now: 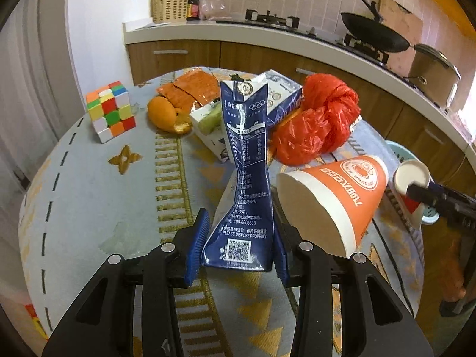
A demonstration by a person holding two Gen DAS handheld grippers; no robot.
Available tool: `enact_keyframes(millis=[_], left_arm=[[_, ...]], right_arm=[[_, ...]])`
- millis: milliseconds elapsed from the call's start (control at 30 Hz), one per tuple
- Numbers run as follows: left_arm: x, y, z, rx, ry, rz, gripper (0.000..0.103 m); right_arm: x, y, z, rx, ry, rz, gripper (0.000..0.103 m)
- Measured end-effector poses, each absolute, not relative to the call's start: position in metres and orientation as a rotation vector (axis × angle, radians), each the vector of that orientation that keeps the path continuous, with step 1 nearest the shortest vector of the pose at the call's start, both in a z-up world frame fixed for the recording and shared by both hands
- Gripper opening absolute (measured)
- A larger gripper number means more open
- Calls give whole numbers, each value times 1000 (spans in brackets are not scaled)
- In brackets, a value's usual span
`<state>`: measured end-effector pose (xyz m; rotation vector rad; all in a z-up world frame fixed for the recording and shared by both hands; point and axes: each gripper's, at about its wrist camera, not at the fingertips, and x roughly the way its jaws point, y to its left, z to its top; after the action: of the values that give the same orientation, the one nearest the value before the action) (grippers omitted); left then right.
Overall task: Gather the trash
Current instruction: 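Carry the carton and panda cup over the teal basket and open both tools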
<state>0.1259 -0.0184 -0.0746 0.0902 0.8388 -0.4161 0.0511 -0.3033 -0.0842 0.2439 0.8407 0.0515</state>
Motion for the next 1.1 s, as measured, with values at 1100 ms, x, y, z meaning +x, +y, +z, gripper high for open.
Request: enact_keyframes(millis=[1100], left_arm=[[106,-69,14,57,646,-563,37]], right_arm=[[17,-373,-38,323,682,-142,72]])
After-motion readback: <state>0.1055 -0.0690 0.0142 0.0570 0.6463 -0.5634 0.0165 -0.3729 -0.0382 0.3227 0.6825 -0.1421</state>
